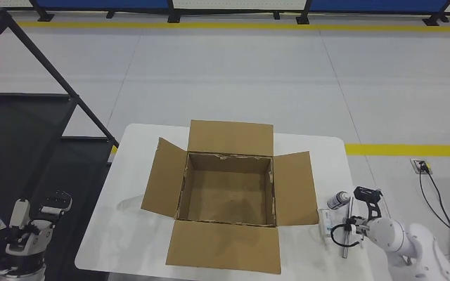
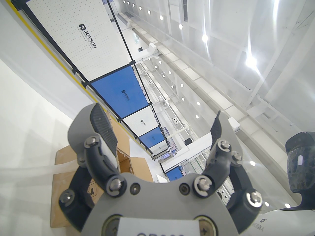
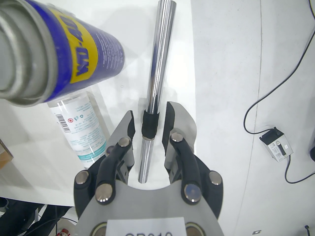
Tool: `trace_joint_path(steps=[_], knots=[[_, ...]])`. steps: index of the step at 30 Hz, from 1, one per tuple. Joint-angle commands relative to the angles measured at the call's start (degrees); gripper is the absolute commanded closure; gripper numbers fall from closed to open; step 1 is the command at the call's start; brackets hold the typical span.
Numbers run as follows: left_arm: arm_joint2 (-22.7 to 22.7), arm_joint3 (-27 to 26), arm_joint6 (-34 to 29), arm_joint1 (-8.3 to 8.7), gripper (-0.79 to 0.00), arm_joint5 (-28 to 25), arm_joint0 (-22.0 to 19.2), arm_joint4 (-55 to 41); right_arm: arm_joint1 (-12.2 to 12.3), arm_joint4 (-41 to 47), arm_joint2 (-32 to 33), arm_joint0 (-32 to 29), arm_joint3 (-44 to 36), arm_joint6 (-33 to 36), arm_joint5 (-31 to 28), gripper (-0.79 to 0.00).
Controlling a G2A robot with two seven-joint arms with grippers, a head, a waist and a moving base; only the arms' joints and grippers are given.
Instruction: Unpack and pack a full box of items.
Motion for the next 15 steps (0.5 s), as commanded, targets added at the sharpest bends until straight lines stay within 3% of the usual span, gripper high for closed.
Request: trace_joint_path(steps=[1, 4, 12, 15], knots=[[0.00, 0.00, 0.00, 0.00, -0.785, 0.00, 0.00, 0.00, 0.10, 0.57, 0.98, -1.13, -1.34, -0.18, -0.21, -0.610], [0.00, 0.00, 0.00, 0.00, -0.785, 0.00, 0.00, 0.00, 0.21, 1.28, 1.92, -2.23, -2.56, -0.34, -0.50, -0.723], [0.00, 0.00, 0.00, 0.00, -0.785, 0.00, 0.00, 0.00, 0.31, 4.38, 3.94, -3.69, -3.47, -2.07, -1.17, -0.723], [0.00, 0.00, 0.00, 0.00, -0.785, 0.00, 0.00, 0.00, 0.53, 6.00, 5.59, -5.26, -4.43, -3.77, -5.04, -0.785]])
